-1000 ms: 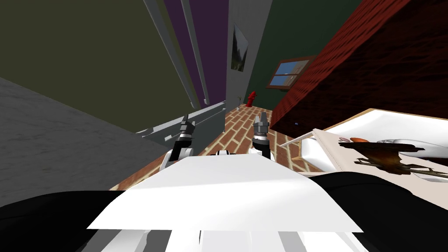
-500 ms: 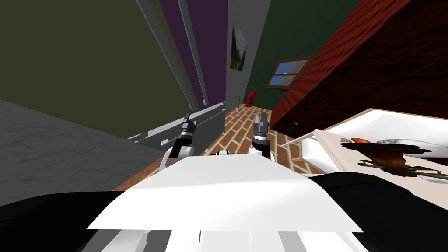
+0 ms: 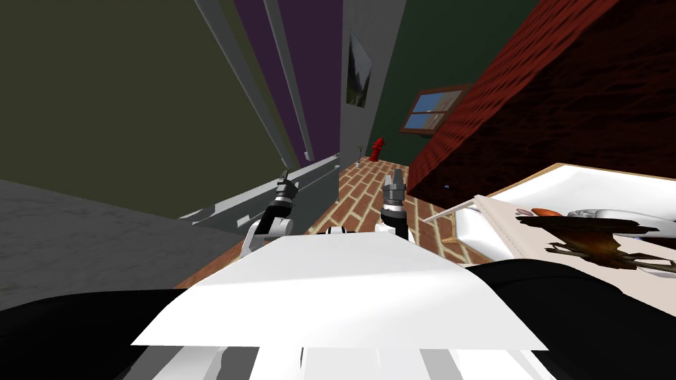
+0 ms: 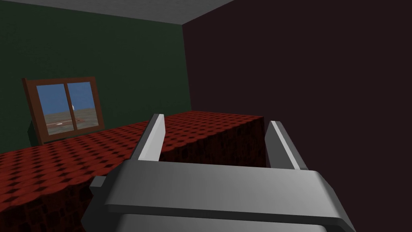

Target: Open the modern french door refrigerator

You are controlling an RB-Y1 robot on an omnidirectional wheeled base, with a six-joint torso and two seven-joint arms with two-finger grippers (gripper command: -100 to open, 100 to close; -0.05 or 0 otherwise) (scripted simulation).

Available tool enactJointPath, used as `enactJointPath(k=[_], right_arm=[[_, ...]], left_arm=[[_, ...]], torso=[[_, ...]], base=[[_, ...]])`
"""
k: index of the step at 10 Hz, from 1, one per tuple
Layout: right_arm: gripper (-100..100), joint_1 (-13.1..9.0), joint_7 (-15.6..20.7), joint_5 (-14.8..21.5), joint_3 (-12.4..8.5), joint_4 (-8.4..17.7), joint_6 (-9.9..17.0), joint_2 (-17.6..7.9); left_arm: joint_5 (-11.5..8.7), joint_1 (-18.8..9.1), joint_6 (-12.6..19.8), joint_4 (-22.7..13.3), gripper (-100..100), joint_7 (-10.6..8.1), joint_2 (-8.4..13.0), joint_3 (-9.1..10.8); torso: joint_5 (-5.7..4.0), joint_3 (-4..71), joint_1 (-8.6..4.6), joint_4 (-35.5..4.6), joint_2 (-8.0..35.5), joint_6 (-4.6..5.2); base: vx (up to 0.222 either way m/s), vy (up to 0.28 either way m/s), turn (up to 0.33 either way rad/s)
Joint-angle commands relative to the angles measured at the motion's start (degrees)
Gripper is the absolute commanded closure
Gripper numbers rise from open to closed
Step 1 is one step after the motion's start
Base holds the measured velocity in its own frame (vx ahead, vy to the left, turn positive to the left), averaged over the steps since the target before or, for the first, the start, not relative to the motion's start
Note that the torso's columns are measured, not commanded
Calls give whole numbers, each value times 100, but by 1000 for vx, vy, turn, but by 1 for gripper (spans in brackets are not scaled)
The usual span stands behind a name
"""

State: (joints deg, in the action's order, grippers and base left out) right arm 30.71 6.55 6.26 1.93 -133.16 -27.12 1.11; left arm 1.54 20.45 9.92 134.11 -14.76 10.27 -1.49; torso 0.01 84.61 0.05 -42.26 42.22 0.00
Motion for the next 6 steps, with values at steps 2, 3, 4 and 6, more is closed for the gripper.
enactJointPath(k=[2,3,4,6], right_arm=[[0,0,0,0,0,0,0,0],[0,0,0,0,0,0,0,0],[0,0,0,0,0,0,0,0],[0,0,0,0,0,0,0,0]], left_arm=[[-71,-137,615,117,-100,-163,11,-80],[-91,-180,788,147,-100,-209,12,-102],[-112,-222,963,179,-100,-257,11,-125],[-133,-266,1151,213,-100,-306,8,-149]], torso=[[-1,-4,-5,-2,7,0],[-2,-5,-9,-2,7,0],[-3,-4,-9,-2,6,0],[-1,-5,-5,-3,8,0]], base=[[82,26,-34],[92,20,-49],[81,27,-44],[70,19,-30]])
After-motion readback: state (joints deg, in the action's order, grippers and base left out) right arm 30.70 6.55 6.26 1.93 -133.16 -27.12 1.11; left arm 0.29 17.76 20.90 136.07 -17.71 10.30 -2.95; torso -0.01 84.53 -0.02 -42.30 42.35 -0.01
